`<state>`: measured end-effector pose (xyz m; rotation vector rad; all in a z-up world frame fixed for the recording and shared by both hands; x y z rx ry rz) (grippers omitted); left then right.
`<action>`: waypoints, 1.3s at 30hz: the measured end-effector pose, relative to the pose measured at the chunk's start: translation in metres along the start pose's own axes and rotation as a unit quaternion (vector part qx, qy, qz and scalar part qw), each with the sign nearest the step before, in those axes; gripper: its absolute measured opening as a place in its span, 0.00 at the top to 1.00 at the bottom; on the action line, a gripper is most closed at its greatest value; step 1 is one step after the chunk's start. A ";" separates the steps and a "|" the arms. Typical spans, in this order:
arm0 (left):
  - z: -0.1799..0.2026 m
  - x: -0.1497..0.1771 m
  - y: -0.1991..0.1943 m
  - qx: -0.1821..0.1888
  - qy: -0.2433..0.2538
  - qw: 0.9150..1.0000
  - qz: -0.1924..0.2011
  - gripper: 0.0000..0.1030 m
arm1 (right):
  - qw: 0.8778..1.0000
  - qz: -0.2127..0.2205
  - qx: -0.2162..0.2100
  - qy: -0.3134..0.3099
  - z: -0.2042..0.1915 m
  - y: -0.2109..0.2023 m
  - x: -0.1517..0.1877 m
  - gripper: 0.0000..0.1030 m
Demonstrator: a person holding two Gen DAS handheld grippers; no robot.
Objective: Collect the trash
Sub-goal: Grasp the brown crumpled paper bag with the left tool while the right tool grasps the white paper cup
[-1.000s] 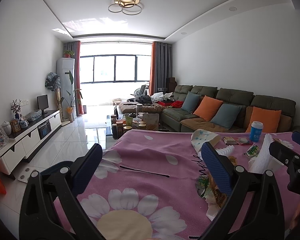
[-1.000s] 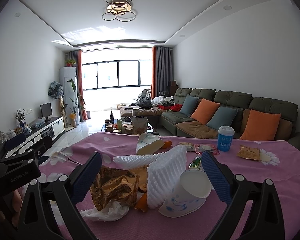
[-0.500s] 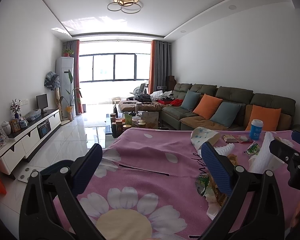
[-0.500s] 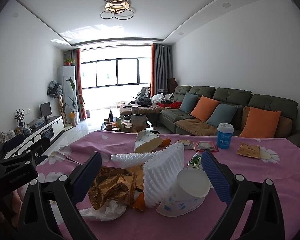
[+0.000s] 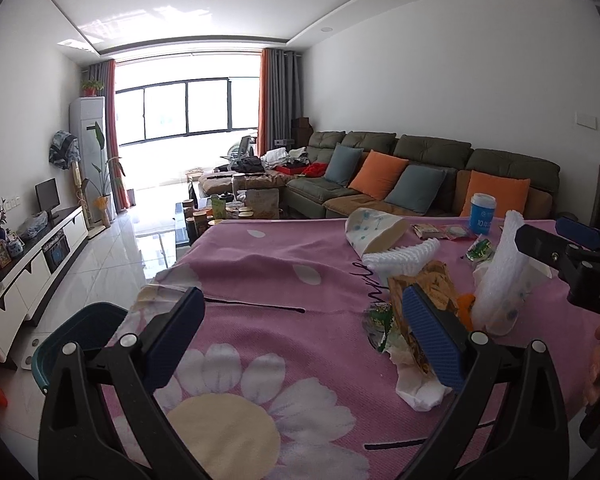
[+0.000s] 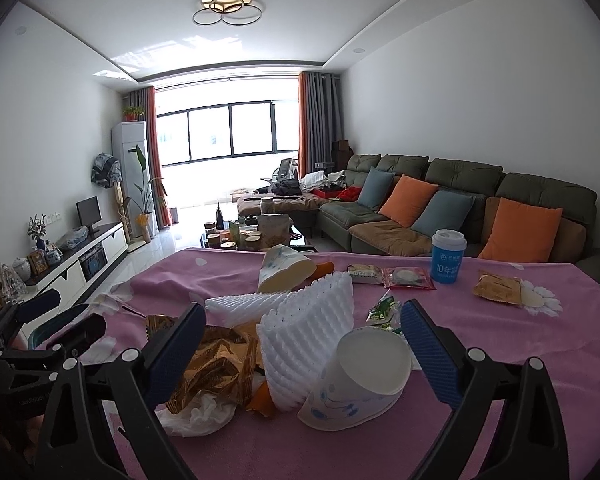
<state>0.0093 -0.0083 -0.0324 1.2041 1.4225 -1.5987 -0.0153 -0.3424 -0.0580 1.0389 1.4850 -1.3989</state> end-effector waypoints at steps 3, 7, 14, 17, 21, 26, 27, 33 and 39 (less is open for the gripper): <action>0.008 0.010 0.006 0.029 0.017 0.999 -0.023 0.06 | 1.000 -0.013 0.001 0.005 0.006 0.005 0.001 0.15; 0.017 0.017 0.015 0.070 0.023 0.996 -0.048 0.06 | 1.000 -0.020 0.009 0.009 0.019 0.005 0.004 0.15; 0.019 0.013 0.051 0.137 -0.010 0.985 -0.105 0.20 | 0.997 -0.057 0.002 0.058 0.049 0.011 0.019 0.15; 0.024 0.013 0.065 0.159 -0.014 0.979 -0.127 0.34 | 0.995 -0.069 -0.017 0.073 0.052 0.016 0.023 0.16; 0.029 0.016 0.079 0.185 -0.024 0.971 -0.152 0.47 | 0.992 -0.081 -0.041 0.082 0.048 0.022 0.025 0.19; 0.032 0.016 0.084 0.183 -0.017 0.972 -0.149 0.50 | 0.995 -0.043 -0.043 0.078 0.049 0.006 0.020 0.17; 0.032 0.016 0.082 0.185 -0.018 0.971 -0.149 0.52 | 0.995 -0.040 -0.044 0.078 0.051 0.004 0.019 0.17; 0.033 0.015 0.087 0.190 -0.020 0.969 -0.155 0.63 | 0.994 -0.018 -0.037 0.100 0.063 -0.009 0.021 0.17; 0.032 0.012 0.087 0.191 -0.022 0.969 -0.154 0.63 | 0.991 -0.007 -0.019 0.129 0.086 -0.016 0.016 0.16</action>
Point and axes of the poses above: each gripper's, at about its wrist camera, not at the fingertips, and y roughly the way its jaws point, z to its right, x to its underside, the point moved 2 cm from there along y, roughly the way its jaws point, and after that the axes turned 1 degree about x, right-handed, at the moved point
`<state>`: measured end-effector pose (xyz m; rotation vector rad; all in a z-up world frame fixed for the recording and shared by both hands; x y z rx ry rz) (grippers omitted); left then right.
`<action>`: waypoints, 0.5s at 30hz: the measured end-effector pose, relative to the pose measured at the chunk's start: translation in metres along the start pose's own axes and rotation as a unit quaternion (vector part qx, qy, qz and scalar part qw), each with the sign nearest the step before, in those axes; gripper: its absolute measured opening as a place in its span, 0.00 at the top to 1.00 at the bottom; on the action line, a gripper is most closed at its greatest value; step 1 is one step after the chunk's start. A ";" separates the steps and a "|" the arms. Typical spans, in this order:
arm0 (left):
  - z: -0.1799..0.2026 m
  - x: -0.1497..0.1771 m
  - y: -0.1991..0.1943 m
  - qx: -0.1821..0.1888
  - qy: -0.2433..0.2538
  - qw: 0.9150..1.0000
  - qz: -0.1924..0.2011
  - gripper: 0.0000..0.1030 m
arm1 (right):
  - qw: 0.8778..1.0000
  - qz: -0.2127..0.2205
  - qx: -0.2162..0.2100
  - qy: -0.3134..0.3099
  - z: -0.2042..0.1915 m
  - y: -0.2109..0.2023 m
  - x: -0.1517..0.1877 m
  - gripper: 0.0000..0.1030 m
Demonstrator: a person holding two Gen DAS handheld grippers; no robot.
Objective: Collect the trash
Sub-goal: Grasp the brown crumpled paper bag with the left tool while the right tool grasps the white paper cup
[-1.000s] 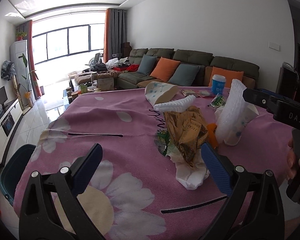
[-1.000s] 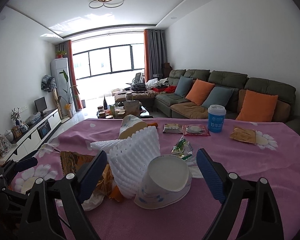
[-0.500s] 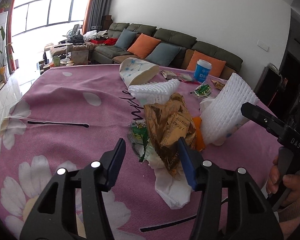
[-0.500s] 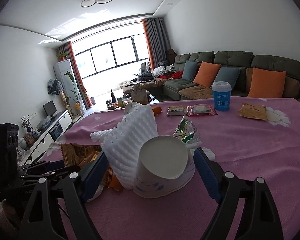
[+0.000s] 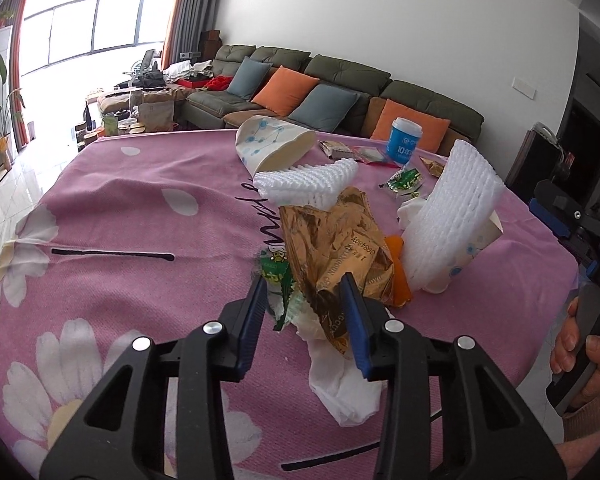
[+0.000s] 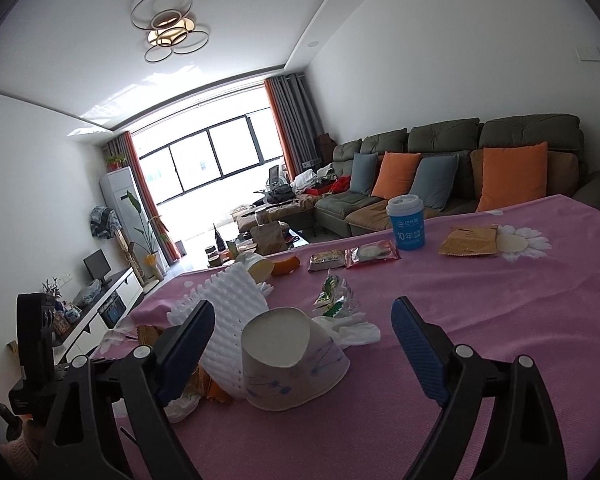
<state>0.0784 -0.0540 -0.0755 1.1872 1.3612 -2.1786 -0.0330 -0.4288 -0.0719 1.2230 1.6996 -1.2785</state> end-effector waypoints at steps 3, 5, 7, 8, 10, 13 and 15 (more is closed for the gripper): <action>0.001 0.000 0.001 -0.001 0.004 1.000 0.000 0.56 | 0.999 -0.032 0.000 -0.008 -0.001 0.014 0.006 0.16; 0.001 -0.001 0.003 -0.002 0.005 1.000 -0.001 0.55 | 0.999 -0.046 -0.007 -0.018 -0.008 0.023 0.011 0.16; 0.001 -0.002 0.004 0.003 0.002 1.000 -0.002 0.56 | 0.998 -0.060 -0.007 -0.033 -0.018 0.032 0.017 0.16; 0.001 -0.002 0.005 0.006 0.002 1.000 -0.003 0.56 | 0.997 -0.064 -0.006 -0.039 -0.022 0.035 0.019 0.16; 0.001 -0.002 0.007 0.009 0.002 1.000 -0.003 0.59 | 0.996 -0.074 -0.003 -0.042 -0.025 0.043 0.022 0.20; 0.001 -0.004 0.008 0.016 0.000 1.000 -0.005 0.74 | 0.995 -0.093 -0.013 -0.032 -0.023 0.052 0.024 0.45; 0.001 -0.004 0.007 0.021 -0.001 1.000 -0.005 0.89 | 0.995 -0.098 -0.017 -0.028 -0.022 0.054 0.024 0.60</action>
Point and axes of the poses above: each gripper's, at about its wrist camera, not at the fingertips, and y roughly the way its jaws point, z to its right, x to its underside, the point moved 2 cm from there along y, roughly the way its jaws point, and after that the axes turned 1 degree about x, right-handed, at the moved point
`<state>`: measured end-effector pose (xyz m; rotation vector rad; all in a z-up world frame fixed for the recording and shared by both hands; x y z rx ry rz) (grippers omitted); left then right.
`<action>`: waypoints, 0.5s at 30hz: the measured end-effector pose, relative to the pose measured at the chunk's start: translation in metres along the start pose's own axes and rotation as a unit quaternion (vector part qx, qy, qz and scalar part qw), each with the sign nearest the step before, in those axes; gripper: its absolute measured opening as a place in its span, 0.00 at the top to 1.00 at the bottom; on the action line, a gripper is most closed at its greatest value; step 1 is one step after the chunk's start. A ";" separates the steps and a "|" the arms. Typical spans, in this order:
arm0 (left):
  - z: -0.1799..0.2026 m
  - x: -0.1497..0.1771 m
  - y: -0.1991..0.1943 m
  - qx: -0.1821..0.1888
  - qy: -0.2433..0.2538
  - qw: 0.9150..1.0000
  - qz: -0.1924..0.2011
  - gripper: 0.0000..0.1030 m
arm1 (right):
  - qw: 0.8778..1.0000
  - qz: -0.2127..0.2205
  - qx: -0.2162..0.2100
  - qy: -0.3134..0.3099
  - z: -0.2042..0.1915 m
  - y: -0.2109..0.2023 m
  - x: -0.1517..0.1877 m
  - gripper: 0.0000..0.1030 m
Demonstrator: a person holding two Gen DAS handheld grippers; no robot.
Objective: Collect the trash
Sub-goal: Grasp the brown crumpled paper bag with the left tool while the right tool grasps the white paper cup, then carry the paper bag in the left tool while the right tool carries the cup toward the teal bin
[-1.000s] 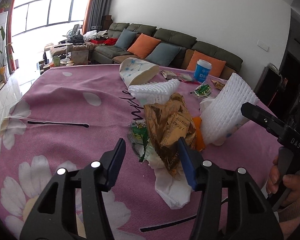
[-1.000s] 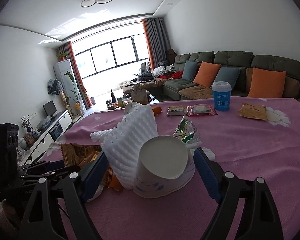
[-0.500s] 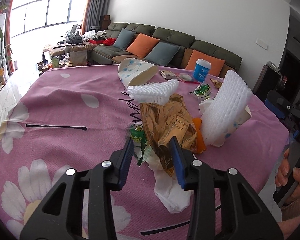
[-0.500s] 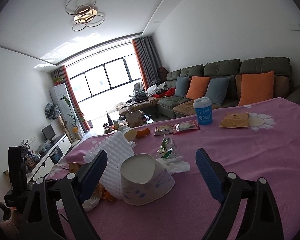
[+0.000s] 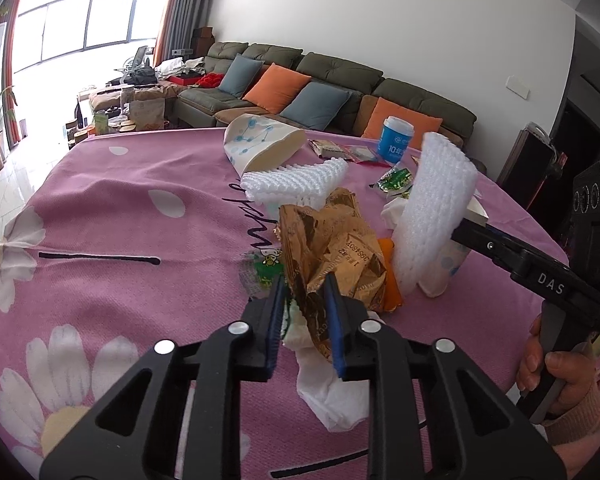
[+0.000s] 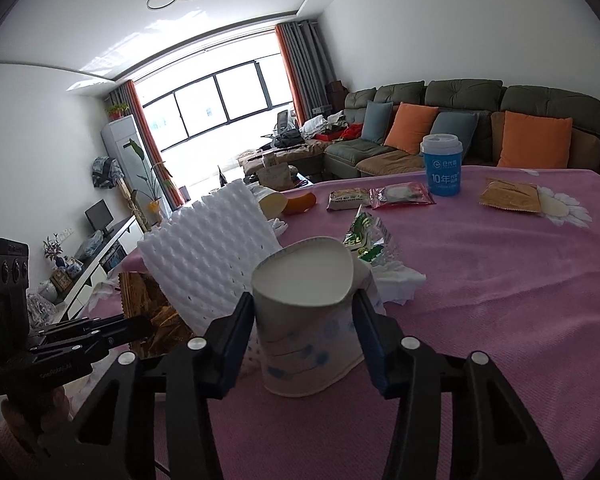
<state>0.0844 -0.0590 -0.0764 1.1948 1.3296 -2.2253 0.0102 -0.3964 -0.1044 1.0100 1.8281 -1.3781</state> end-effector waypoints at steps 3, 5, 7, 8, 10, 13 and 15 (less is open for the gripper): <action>0.000 -0.001 -0.004 0.005 -0.003 1.000 0.005 0.93 | 1.000 0.006 0.004 -0.003 0.001 -0.003 -0.003 0.60; 0.000 -0.001 -0.009 0.010 -0.004 1.000 0.010 0.94 | 1.000 0.009 0.005 -0.008 0.001 -0.007 -0.005 0.70; 0.000 -0.002 -0.015 0.012 -0.004 1.000 0.017 0.94 | 1.000 0.010 0.004 -0.010 0.001 -0.009 -0.007 0.70; 0.000 -0.003 -0.018 0.014 -0.003 1.000 0.021 0.95 | 1.000 0.008 0.005 -0.010 0.002 -0.009 -0.008 0.70; 0.000 -0.004 -0.026 0.012 -0.002 1.000 0.029 0.95 | 1.000 0.001 0.012 -0.008 0.004 -0.006 -0.008 0.69; -0.001 -0.005 -0.035 0.006 -0.001 0.999 0.039 0.95 | 1.000 -0.002 0.026 -0.011 0.004 -0.004 -0.007 0.46; -0.003 -0.006 -0.041 0.002 -0.001 0.999 0.045 0.95 | 0.999 -0.003 0.030 -0.019 0.001 -0.001 -0.007 0.45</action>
Point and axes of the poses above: each gripper's, at about its wrist camera, not at the fingertips, and y roughly the way its jaws point, z to its right, x to its underside, the point moved 2 cm from there along y, roughly the way its jaws point, and after that the axes turned 1 degree about x, right-handed, at the moved point
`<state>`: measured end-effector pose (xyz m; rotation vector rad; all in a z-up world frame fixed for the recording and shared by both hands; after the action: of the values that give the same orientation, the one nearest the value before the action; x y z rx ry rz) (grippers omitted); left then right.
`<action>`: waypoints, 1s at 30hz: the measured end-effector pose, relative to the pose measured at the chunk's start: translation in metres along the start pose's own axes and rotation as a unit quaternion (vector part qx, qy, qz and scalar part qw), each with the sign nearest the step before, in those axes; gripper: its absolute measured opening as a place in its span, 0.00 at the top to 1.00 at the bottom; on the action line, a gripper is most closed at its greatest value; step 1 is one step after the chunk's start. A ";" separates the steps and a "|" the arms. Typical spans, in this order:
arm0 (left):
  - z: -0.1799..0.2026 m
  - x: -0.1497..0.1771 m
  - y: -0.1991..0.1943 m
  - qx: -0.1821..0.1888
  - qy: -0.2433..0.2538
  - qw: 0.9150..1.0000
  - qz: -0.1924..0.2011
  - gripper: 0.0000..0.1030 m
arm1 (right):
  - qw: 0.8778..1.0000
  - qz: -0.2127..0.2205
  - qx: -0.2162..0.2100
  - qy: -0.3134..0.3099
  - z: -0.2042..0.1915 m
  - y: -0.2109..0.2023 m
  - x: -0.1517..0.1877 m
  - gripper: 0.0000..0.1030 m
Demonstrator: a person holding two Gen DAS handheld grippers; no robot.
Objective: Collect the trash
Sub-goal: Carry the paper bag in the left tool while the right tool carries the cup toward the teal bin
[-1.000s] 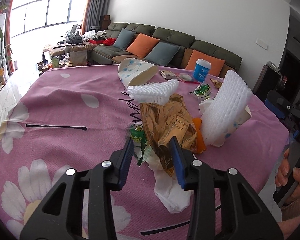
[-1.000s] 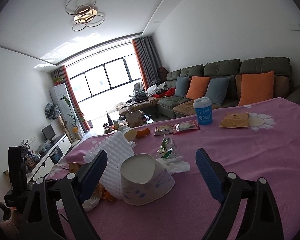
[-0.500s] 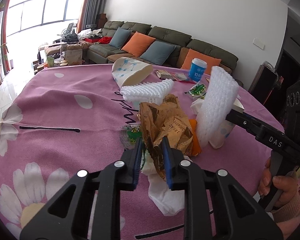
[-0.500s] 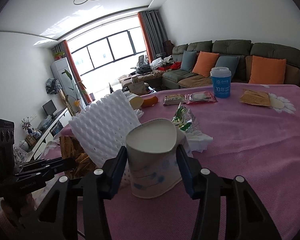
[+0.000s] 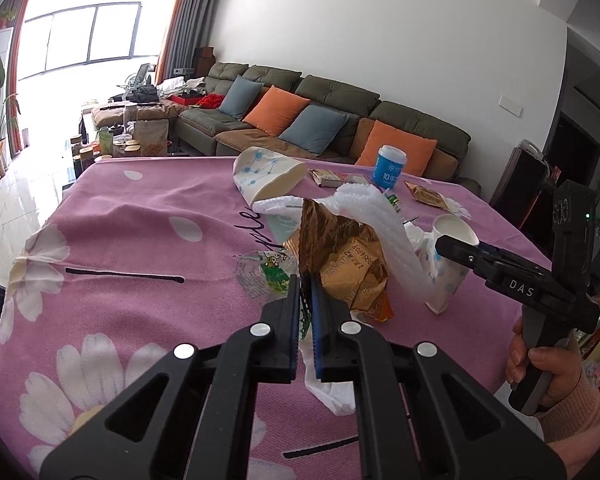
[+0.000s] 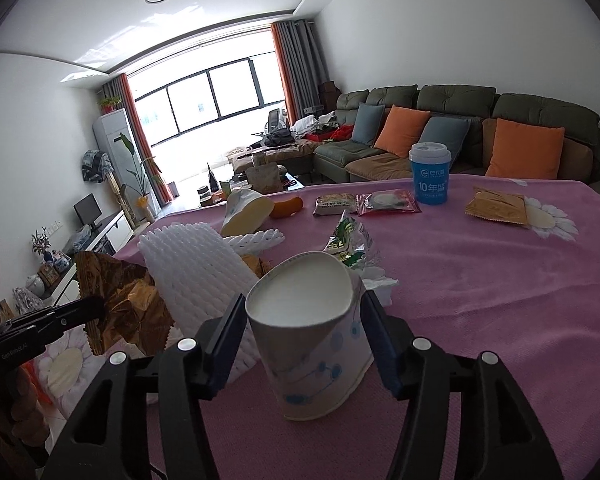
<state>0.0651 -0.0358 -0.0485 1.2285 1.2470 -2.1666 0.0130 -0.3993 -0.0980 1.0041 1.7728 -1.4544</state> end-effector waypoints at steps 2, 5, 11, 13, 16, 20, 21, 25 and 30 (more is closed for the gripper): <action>-0.001 -0.001 -0.005 -0.004 -0.003 1.000 0.005 0.95 | 1.000 -0.005 0.009 -0.003 -0.001 0.004 0.000 0.44; -0.004 -0.002 -0.011 -0.008 -0.008 1.000 0.008 0.95 | 1.000 -0.012 0.010 0.003 0.000 0.009 0.000 0.53; -0.011 -0.004 -0.029 -0.016 -0.012 1.000 0.017 0.95 | 1.000 0.003 0.005 -0.001 -0.004 -0.005 -0.004 0.53; -0.013 -0.005 -0.038 -0.016 -0.012 1.000 0.024 0.95 | 1.000 0.011 -0.003 -0.005 -0.009 -0.012 -0.008 0.53; -0.016 -0.007 -0.052 -0.022 -0.010 0.999 0.033 0.95 | 0.999 0.024 -0.030 -0.010 -0.019 -0.025 -0.016 0.53; -0.024 -0.010 -0.074 -0.034 -0.015 0.998 0.047 0.95 | 0.996 0.035 -0.083 -0.022 -0.043 -0.037 -0.028 0.53; -0.028 -0.010 -0.080 -0.039 -0.017 0.998 0.051 0.95 | 0.994 0.035 -0.098 -0.027 -0.051 -0.037 -0.030 0.53; -0.047 -0.008 -0.106 -0.064 -0.033 0.995 0.066 0.95 | 0.985 0.019 -0.164 -0.043 -0.089 -0.026 -0.036 0.53; -0.078 -0.003 -0.137 -0.103 -0.060 0.990 0.077 0.95 | 0.972 -0.008 -0.222 -0.070 -0.137 -0.001 -0.039 0.53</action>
<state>0.0169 0.1034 0.0065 1.0570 1.2470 -1.9188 0.0320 -0.2716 -0.0386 0.6392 1.8872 -1.0369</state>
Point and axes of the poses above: each gripper's, at about its wrist camera, not at the fingertips, and y roughly the way its jaws point, z to its right, x to its underside, the point moved 2 cm from there along y, roughly the way its jaws point, and after that the axes turned 1 degree about x, right-handed, at the moved point
